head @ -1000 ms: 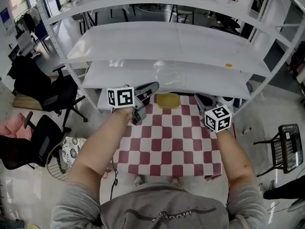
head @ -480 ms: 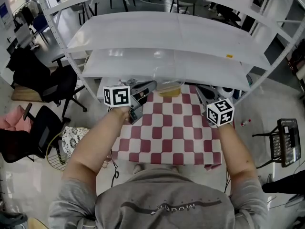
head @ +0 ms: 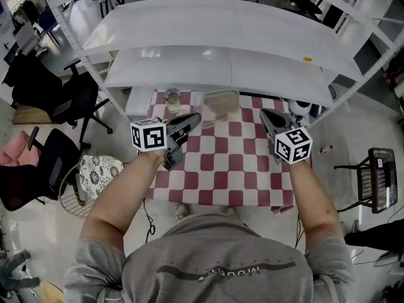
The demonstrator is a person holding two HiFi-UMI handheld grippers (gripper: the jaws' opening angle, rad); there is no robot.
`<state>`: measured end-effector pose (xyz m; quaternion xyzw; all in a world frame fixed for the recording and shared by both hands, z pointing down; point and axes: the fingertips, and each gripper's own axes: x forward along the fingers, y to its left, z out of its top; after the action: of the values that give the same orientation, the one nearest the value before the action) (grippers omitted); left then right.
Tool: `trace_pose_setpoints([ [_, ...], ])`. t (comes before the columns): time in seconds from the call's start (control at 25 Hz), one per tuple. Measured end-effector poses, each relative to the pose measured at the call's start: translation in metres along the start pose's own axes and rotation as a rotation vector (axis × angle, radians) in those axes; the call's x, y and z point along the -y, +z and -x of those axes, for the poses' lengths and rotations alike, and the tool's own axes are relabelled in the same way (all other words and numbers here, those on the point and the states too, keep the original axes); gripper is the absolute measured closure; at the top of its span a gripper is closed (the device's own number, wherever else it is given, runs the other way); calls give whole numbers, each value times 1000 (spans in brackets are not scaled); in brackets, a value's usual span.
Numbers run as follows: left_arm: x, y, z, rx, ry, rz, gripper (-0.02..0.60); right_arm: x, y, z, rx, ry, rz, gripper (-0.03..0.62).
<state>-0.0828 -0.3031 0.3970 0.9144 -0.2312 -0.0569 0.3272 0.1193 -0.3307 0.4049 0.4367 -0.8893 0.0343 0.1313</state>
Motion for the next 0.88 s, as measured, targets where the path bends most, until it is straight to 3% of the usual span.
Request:
trace_pose_setpoints([
  [0.88, -38, -159, 1, -136, 15, 204, 549, -19, -114, 0, -121, 40, -143, 568],
])
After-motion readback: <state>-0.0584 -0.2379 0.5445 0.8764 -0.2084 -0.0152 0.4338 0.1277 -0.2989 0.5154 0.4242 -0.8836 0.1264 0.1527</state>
